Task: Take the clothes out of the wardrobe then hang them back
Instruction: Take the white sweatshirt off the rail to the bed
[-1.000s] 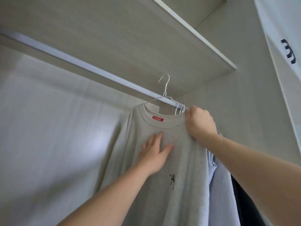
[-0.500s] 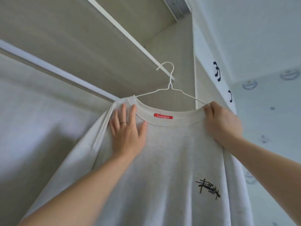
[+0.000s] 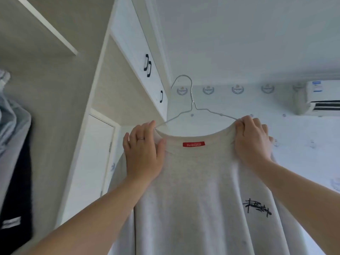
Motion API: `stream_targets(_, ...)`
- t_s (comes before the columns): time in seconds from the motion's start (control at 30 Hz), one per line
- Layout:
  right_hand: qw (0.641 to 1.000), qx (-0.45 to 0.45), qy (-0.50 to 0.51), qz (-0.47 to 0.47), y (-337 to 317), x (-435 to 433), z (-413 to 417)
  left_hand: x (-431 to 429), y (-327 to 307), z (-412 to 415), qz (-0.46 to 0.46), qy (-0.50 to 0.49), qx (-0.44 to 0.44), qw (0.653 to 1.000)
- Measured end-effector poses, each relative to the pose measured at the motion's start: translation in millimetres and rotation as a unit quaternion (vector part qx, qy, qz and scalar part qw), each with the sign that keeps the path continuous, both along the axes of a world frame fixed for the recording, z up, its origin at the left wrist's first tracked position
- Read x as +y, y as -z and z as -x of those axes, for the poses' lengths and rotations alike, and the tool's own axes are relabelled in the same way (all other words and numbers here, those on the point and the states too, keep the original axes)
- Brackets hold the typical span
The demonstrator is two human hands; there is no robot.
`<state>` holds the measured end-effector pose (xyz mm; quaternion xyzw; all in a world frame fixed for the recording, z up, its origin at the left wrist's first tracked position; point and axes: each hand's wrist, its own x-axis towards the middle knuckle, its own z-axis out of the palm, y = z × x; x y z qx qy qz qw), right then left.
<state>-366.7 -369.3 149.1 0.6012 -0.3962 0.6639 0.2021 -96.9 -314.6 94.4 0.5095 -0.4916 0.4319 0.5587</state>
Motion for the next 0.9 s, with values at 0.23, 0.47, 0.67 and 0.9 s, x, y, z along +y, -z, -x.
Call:
stream_targets(0.23, 0.990, 0.005, 0.125, -0.061, 55.8, -35.6, 144.1, -115.5, 51.9, 126.0, -0.086, 0.193, 0.032, 0.977)
stream_targets(0.47, 0.965, 0.007, 0.226, -0.135, 134.7, -60.4, 238.7, -238.4, 116.2, 214.4, -0.163, 0.387, 0.005, 0.907)
stream_targets(0.67, 0.937, -0.011, 0.299, -0.180, 209.8, -89.8, 281.6, -328.7, 176.7, 272.6, -0.199, 0.491, -0.025, 0.848)
stream_targets(0.9, 0.912, -0.023, 0.310, -0.269, 290.2, -117.6, 305.1, -423.1, 245.9, 313.8, -0.262, 0.523, -0.085, 0.806)
